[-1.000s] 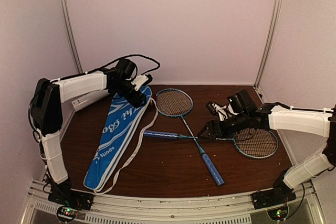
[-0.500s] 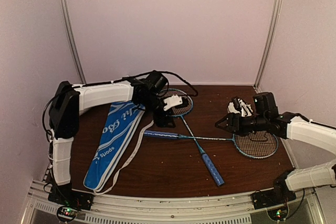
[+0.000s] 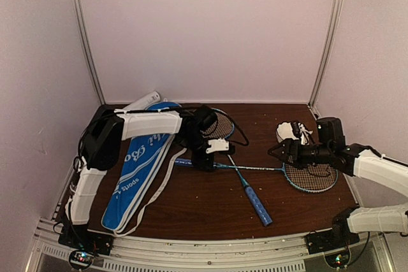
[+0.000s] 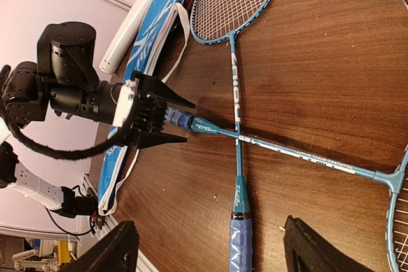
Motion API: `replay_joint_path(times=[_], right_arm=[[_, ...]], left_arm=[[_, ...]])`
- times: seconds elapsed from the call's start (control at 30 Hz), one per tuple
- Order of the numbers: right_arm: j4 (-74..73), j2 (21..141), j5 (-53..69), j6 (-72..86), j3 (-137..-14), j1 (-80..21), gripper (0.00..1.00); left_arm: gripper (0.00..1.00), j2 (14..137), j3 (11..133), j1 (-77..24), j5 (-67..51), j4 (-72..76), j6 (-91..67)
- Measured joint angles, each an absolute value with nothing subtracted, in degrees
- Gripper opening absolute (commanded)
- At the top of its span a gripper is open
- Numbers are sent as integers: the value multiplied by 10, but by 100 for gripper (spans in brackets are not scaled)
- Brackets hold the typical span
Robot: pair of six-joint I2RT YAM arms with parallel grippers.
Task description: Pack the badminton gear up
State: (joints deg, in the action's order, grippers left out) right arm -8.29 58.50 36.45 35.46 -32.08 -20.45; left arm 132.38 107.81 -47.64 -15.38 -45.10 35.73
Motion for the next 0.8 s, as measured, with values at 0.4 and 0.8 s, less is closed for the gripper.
replay_joint_path(times=[0.4,0.8], right_arm=[[-81,535,371,363,-318,-202,81],[-74,427,377,365,-318,-202,79]], left_arm=[[4,1294,1027,-501,-153,-437,349],[0,1186,977,-526,-138,-383,291]])
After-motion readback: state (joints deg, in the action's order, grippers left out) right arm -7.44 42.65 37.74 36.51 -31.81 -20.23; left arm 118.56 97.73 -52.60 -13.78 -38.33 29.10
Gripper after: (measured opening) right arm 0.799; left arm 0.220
